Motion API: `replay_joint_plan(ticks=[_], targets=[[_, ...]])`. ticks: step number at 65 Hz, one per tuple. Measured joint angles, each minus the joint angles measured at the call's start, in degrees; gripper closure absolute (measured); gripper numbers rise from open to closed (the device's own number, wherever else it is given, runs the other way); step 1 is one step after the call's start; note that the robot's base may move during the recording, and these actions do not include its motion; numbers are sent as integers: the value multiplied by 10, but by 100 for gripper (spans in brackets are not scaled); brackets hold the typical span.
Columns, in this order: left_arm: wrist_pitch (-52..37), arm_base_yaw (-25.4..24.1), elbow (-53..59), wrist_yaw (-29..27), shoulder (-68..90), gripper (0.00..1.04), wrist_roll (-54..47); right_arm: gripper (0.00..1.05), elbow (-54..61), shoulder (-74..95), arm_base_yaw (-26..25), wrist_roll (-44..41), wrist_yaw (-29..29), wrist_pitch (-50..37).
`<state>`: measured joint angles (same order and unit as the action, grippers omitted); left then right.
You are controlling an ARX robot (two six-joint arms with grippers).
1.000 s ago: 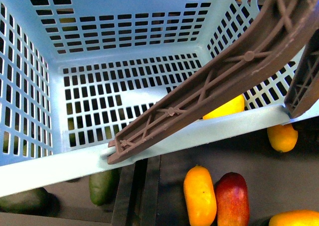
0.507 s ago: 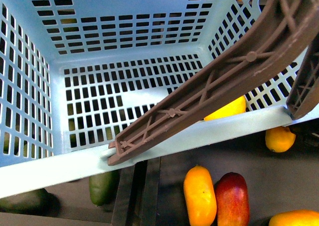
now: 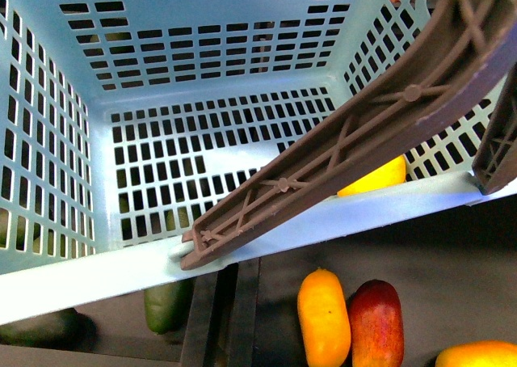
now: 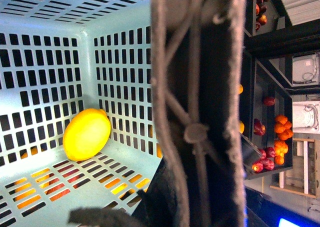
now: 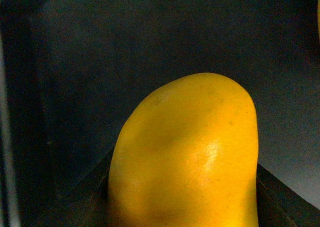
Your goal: Pick lemon and mango into basket
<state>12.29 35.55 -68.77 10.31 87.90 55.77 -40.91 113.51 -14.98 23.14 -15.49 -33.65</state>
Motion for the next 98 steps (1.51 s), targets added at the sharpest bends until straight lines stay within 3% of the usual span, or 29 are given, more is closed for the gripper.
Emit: replay_joint_plan(ticks=[21,31,38,57,73,92,98], targets=[[0,0,0,-1,0,101,0,48,66,-306,14,30,-49,73],[0,0,0,-2,0,101,0,48,67,-424,78,78,-34,101],[0,0,0,-1,0,101,0,48,66,-483,158,86,9,120],[0,0,0,-2,0,101,0,48,41,-422,310,80,77,128],[0,0,0,-1,0,101,0,48,-16,-330,363,54,131,143],[0,0,0,-1,0,101,-1,7,-29,-329,374,53,186,172],[0,0,0,1,0,101,1,9,-23,-362,359,53,206,197]])
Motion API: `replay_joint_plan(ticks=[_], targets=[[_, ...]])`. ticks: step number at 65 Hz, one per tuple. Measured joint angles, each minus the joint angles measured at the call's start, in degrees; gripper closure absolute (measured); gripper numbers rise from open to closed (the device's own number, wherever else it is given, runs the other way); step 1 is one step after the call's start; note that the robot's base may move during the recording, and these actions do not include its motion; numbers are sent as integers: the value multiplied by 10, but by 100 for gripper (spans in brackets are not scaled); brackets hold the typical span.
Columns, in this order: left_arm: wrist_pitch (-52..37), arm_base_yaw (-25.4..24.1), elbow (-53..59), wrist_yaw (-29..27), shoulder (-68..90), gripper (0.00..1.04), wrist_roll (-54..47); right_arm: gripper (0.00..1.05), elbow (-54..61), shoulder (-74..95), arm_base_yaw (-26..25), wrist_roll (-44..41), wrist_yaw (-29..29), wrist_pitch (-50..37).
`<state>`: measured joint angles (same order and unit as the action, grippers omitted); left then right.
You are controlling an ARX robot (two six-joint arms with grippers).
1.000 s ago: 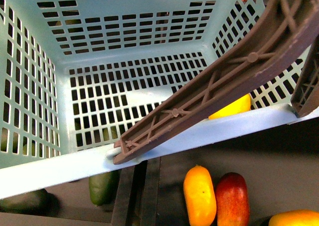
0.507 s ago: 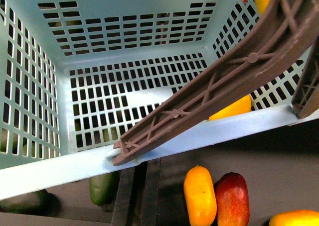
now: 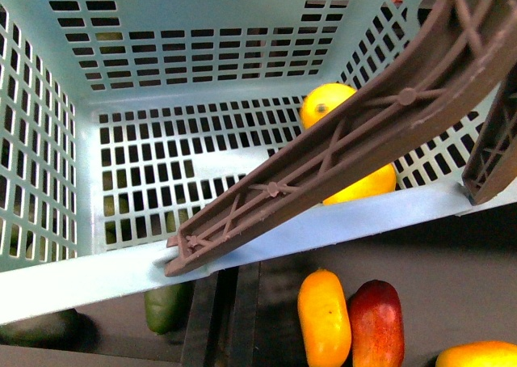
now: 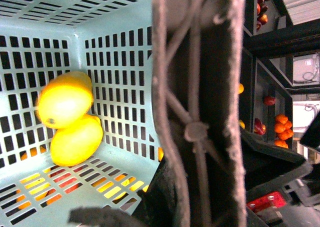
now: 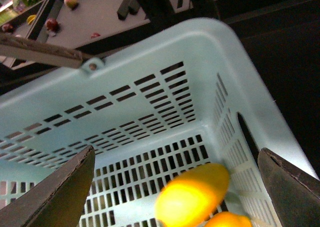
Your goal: Pick lemon and mango into basket
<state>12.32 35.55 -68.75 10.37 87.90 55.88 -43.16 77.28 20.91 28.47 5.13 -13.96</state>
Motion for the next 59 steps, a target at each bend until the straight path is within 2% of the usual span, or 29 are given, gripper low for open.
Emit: replay_joint_plan(ticks=[11,15,17,20,24,29,41,46,50,59], targets=[[0,0,0,-4,0,101,-1,9,32,-94,-56,-2,15,66],[0,0,0,-5,0,101,-1,9,46,-160,-94,-12,14,105],[0,0,0,-3,0,101,-1,14,73,-193,-107,-52,34,59],[0,0,0,-2,0,101,-1,26,131,-238,-123,-135,35,-61],[0,0,0,-3,0,101,-1,40,183,-266,-132,-211,23,-130],[0,0,0,0,0,101,-1,55,231,-285,-142,-250,12,-145],[0,0,0,-3,0,101,-2,87,293,-335,-160,-273,-5,-154],[0,0,0,-2,0,101,-1,101,314,-357,-190,-278,-45,-155],[0,0,0,-2,0,101,-1,103,332,-377,-206,-281,-46,-152],[0,0,0,-3,0,101,-2,103,358,-416,-207,-281,-51,-141]])
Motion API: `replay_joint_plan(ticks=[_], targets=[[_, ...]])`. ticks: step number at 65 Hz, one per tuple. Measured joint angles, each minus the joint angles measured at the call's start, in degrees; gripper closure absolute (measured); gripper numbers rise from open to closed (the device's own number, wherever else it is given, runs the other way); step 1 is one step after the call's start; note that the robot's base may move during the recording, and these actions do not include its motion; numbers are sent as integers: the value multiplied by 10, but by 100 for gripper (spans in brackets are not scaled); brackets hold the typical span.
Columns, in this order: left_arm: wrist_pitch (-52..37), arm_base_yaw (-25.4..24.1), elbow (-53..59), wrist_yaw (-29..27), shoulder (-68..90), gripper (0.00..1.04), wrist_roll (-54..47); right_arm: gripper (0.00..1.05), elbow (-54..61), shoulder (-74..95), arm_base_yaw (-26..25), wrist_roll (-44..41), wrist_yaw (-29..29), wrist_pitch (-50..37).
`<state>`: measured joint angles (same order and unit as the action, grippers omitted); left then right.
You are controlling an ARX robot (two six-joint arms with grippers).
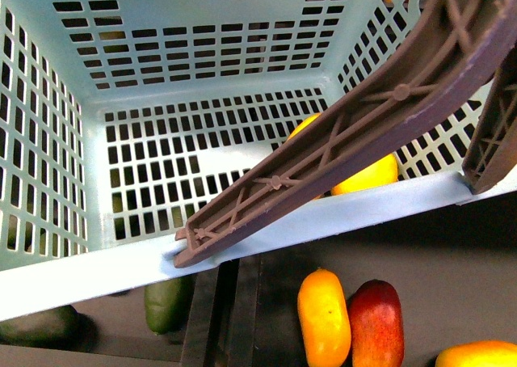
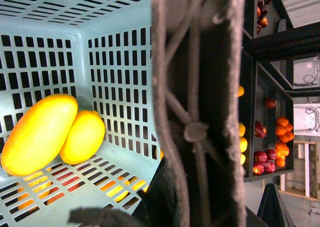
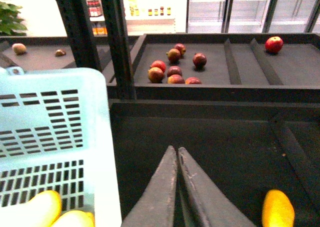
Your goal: Pick lemon and mango into basket
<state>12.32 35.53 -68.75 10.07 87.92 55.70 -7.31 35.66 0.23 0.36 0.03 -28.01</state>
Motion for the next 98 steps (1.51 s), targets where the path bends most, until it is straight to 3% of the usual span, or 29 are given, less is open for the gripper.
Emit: replay_joint_plan(ticks=[80,86,98], targets=[[0,0,0,1,0,101,0,103,63,-255,0,0,0,179],[0,0,0,1,0,101,0,103,63,-326,0,0,1,268],[0,0,0,1,0,101,0,103,63,-351,0,0,0,278]])
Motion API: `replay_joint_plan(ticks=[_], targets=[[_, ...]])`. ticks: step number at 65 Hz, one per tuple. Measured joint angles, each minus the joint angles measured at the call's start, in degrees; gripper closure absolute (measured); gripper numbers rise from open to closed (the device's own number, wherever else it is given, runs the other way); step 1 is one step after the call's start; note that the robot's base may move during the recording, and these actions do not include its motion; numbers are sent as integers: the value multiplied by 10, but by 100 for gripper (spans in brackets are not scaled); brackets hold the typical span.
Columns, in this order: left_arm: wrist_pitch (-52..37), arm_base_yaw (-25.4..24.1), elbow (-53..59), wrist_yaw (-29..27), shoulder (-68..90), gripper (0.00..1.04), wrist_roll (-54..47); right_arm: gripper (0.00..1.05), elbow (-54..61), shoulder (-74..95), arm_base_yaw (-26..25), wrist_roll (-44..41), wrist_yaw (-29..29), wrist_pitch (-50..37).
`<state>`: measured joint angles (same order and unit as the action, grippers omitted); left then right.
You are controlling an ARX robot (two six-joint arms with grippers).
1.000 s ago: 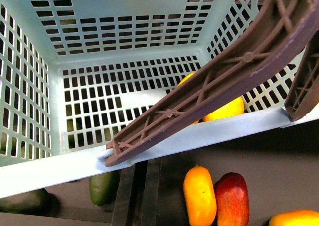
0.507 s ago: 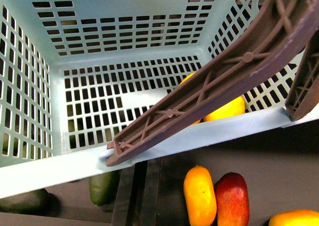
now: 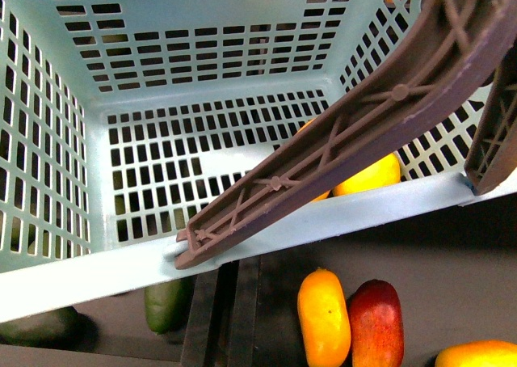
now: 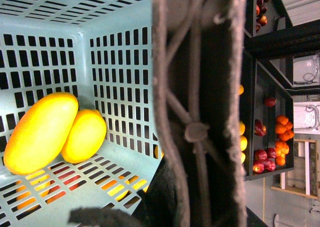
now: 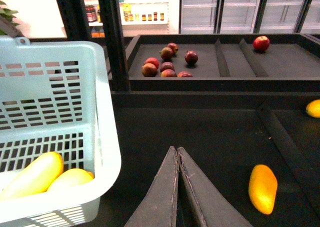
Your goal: Pick lemon and mango into basket
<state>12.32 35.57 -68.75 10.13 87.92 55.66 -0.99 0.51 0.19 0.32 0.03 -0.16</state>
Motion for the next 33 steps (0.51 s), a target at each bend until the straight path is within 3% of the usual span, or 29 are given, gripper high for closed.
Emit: replay_joint_plan(ticks=[11,33], targets=[[0,0,0,0,0,101,0,102,0,-1,0,0,0,1],[0,0,0,0,0,101,1,42,0,-2,0,-1,0,1]])
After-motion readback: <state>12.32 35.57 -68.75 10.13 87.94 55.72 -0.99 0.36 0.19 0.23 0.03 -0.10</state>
